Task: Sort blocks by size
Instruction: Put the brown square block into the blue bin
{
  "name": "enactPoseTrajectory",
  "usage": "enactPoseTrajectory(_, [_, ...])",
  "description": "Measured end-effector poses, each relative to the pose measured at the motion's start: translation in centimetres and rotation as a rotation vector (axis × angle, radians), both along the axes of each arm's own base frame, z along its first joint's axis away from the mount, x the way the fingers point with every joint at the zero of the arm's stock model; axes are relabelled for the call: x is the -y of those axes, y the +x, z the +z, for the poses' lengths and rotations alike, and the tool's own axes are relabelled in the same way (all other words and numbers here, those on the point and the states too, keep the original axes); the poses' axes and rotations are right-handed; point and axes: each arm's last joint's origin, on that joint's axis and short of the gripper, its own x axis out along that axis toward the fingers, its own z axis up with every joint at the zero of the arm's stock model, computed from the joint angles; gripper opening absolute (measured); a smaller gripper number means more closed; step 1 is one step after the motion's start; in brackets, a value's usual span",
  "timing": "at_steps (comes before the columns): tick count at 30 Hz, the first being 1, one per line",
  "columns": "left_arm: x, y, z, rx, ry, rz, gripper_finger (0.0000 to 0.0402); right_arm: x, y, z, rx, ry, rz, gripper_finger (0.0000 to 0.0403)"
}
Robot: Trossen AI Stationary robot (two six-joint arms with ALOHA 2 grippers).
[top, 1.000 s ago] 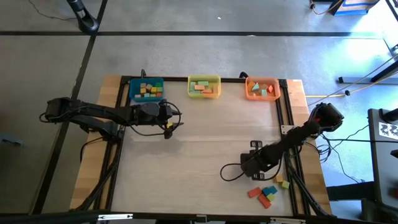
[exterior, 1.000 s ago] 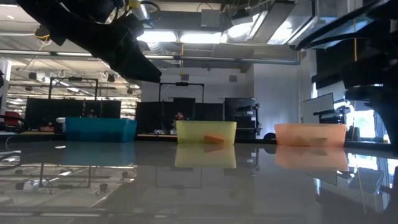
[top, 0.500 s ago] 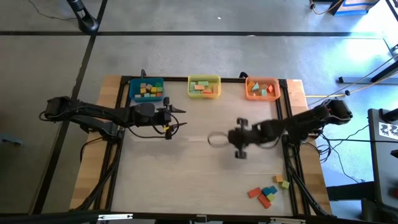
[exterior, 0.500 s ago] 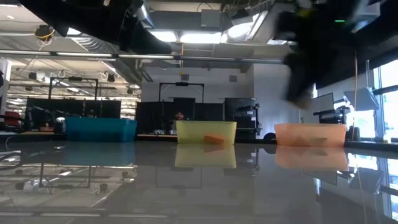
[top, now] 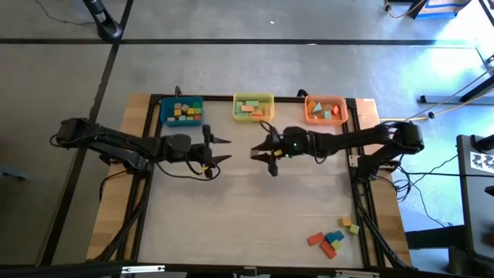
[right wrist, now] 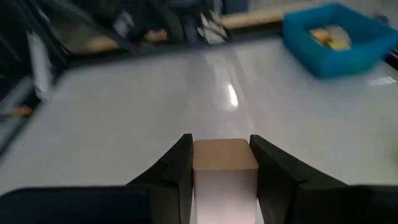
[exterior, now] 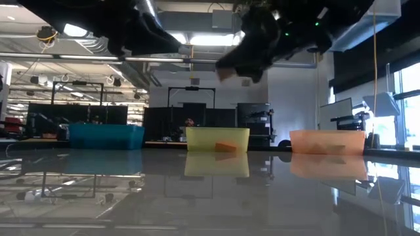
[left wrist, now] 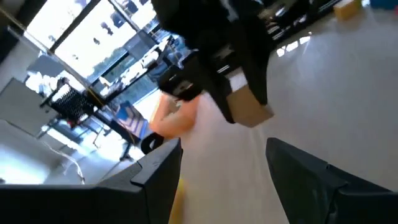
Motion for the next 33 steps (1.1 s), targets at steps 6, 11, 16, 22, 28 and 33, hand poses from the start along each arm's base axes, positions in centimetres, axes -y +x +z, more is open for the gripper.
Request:
enactPoseTrajectory(6, [0.5,0.4,-0.5,-0.060,0.198,0.022,0.0221,0.6,1.8,0.1,0.226,0.094,0.046,0.0123])
enactPoseTrajectory(11, [0.9,1.1,-0.6,-0.043,0.317,-0.003,0.0221,0.6,2.5,0.2,0.353,0.131,0.046,0.0123])
enactPoseTrajectory(16, [1.0,1.7,-0.6,-0.023,0.415,-0.016,0.0221,0.7,3.0,0.1,0.386,0.158,0.033,0.0123])
enactPoseTrajectory(22, [1.5,1.8,-0.6,-0.004,0.425,-0.074,0.0221,0.8,4.5,0.5,0.402,0.176,0.044,0.0123])
enactPoseTrajectory(28, [2.2,1.8,-0.3,0.029,0.423,-0.098,0.0221,0.8,5.5,0.0,0.388,0.201,0.055,0.0123])
enactPoseTrajectory(33, [2.3,1.8,-0.3,0.020,0.450,-0.104,0.0221,0.3,5.6,0.4,0.403,0.201,0.068,0.0123])
